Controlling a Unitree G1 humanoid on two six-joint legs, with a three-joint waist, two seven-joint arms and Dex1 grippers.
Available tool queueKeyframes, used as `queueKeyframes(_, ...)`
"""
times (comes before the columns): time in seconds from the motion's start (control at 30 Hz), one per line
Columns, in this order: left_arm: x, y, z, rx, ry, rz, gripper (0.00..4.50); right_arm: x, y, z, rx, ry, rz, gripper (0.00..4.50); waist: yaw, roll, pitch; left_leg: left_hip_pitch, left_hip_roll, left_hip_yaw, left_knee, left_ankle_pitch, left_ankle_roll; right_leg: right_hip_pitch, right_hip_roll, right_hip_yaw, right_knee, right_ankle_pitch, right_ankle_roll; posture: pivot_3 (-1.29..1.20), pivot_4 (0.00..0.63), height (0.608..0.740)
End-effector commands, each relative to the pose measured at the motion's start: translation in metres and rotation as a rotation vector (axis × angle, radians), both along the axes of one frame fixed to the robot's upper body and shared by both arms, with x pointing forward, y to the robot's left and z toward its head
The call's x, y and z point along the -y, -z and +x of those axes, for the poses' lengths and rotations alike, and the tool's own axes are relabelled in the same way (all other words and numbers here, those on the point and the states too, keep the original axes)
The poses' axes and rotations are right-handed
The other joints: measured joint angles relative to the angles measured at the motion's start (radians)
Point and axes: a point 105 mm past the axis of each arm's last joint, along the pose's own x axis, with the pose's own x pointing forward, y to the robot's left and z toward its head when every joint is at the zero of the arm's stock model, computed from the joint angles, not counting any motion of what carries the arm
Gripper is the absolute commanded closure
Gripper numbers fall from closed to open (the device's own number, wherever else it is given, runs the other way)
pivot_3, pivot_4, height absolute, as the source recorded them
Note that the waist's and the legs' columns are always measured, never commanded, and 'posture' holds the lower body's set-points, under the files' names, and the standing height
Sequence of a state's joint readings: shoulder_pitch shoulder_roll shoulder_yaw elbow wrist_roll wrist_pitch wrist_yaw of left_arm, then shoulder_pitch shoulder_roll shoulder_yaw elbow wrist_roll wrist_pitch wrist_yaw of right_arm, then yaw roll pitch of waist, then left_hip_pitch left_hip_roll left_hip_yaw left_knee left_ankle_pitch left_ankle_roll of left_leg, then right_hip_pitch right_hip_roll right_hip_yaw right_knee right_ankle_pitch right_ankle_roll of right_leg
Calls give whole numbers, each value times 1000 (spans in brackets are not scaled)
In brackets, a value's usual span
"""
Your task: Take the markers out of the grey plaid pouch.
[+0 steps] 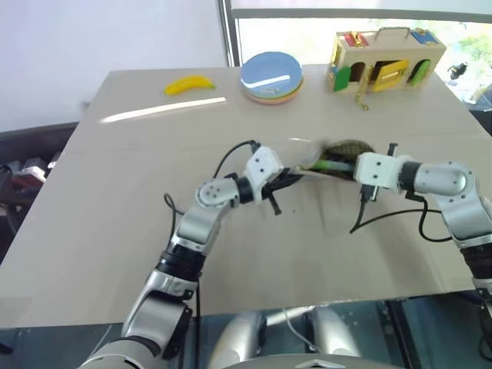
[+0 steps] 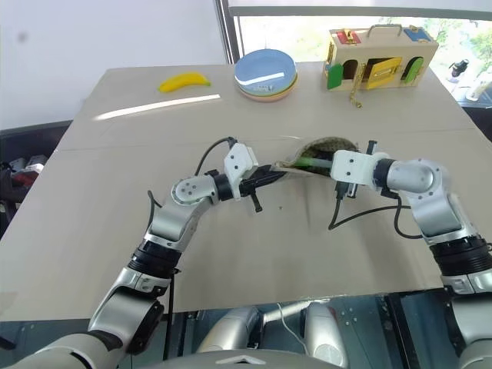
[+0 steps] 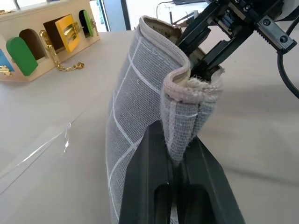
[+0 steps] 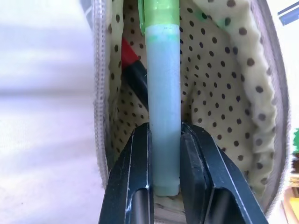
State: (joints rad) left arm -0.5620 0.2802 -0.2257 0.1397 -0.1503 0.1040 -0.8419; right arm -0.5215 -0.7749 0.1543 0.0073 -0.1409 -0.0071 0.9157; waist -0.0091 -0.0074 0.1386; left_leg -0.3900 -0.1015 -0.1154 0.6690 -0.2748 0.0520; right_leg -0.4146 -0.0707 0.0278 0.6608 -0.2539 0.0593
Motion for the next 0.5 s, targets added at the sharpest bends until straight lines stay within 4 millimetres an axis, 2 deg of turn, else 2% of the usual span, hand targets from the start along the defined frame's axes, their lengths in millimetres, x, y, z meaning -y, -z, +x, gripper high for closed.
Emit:
queueKeyframes(0.03,-2,2,0,0,-11,8,4500,-5,-37,-15,123,-103,27,4236,0,0,0,0,0,0,0,0,0,0,0,0,0,0,0,0,150,740)
queueKeyframes(0.2,-11,1,6,4,-49,5,4500,5,-33,-28,86,-164,-36,4236,-1,0,0,-1,0,-1,0,0,0,0,0,0,-1,0,0,0,150,740)
queueKeyframes(0.37,-14,-1,9,9,-74,-5,4500,15,-33,-30,88,-158,-97,4236,-1,0,0,-1,0,-1,0,0,0,0,0,0,0,0,0,0,150,740)
queueKeyframes(0.5,-14,0,9,11,-76,-1,4500,7,-48,-33,100,-172,26,4236,-1,0,0,-1,0,-1,0,0,0,0,0,0,0,0,0,0,150,740)
